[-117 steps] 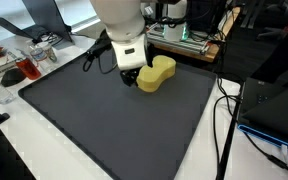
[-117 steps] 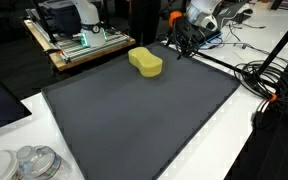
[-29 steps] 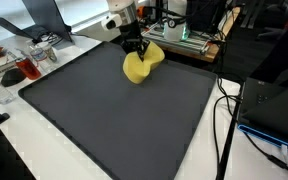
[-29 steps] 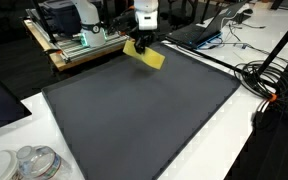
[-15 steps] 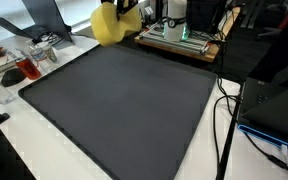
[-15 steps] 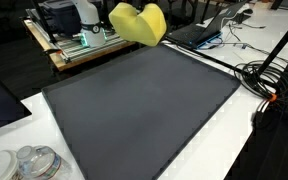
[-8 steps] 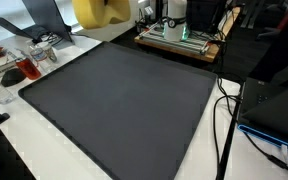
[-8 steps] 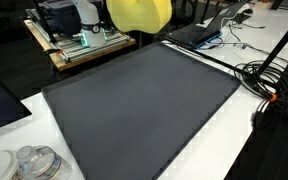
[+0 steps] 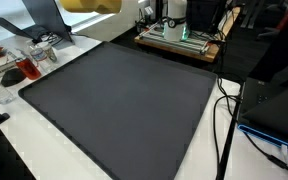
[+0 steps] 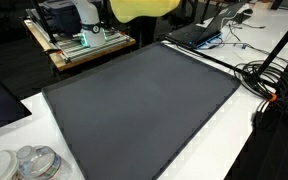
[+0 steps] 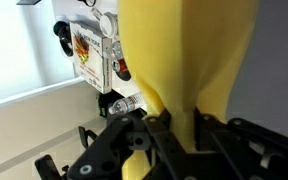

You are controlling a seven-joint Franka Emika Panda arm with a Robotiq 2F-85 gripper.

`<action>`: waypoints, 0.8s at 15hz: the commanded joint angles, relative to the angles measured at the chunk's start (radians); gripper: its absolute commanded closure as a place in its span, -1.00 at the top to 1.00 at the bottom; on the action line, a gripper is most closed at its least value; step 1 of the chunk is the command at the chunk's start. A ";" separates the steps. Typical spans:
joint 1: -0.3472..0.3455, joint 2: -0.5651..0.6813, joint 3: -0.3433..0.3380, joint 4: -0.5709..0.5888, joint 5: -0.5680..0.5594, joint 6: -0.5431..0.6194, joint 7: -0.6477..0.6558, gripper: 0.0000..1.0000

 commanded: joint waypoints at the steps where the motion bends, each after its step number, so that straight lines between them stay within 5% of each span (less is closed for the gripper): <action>1: 0.008 -0.003 0.009 0.012 -0.047 -0.021 0.046 -0.15; 9: 0.007 -0.007 0.006 0.002 -0.017 -0.002 0.037 0.96; 12: 0.005 -0.007 0.001 0.001 0.016 0.012 0.018 1.00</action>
